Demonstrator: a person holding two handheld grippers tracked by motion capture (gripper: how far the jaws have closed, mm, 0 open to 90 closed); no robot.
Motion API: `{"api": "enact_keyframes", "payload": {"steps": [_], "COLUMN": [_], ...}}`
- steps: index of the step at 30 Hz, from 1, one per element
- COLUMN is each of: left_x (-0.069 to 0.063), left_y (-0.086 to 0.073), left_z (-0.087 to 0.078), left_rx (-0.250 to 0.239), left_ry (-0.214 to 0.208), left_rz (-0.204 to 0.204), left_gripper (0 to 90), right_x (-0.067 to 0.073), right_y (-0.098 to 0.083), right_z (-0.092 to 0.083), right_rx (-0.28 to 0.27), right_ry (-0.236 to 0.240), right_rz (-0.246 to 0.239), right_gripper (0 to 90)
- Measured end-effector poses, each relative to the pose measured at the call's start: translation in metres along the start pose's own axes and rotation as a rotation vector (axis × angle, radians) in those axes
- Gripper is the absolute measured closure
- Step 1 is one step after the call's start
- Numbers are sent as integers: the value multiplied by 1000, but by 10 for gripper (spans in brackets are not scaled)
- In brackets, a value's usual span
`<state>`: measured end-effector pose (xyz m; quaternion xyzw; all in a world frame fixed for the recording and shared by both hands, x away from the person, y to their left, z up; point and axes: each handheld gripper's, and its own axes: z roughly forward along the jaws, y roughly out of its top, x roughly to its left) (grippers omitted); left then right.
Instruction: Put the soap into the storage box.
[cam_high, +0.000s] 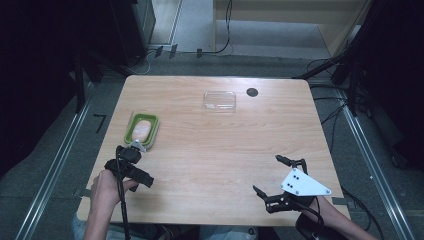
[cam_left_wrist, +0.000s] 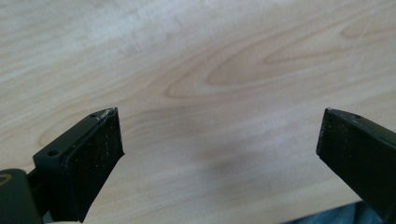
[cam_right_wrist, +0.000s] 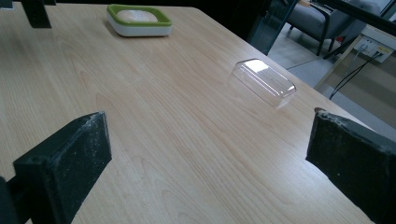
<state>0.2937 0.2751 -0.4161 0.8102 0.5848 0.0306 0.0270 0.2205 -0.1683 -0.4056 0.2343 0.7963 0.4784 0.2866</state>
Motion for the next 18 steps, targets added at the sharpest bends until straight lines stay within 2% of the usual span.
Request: {"api": "enact_keyframes", "payload": {"steps": [10, 18], "left_x": [-3, -7], "left_y": [-23, -22], "left_z": [8, 13], "left_rx": [3, 10], "left_ry": [4, 0], "left_rz": [-8, 7], "left_gripper": [7, 8], "right_x": [0, 0], "right_y": [0, -1], "right_z": [-1, -1], "right_rx": [-6, -7], "right_ry": [-4, -5], "right_rz": [3, 1], "right_gripper": [0, 0]}}
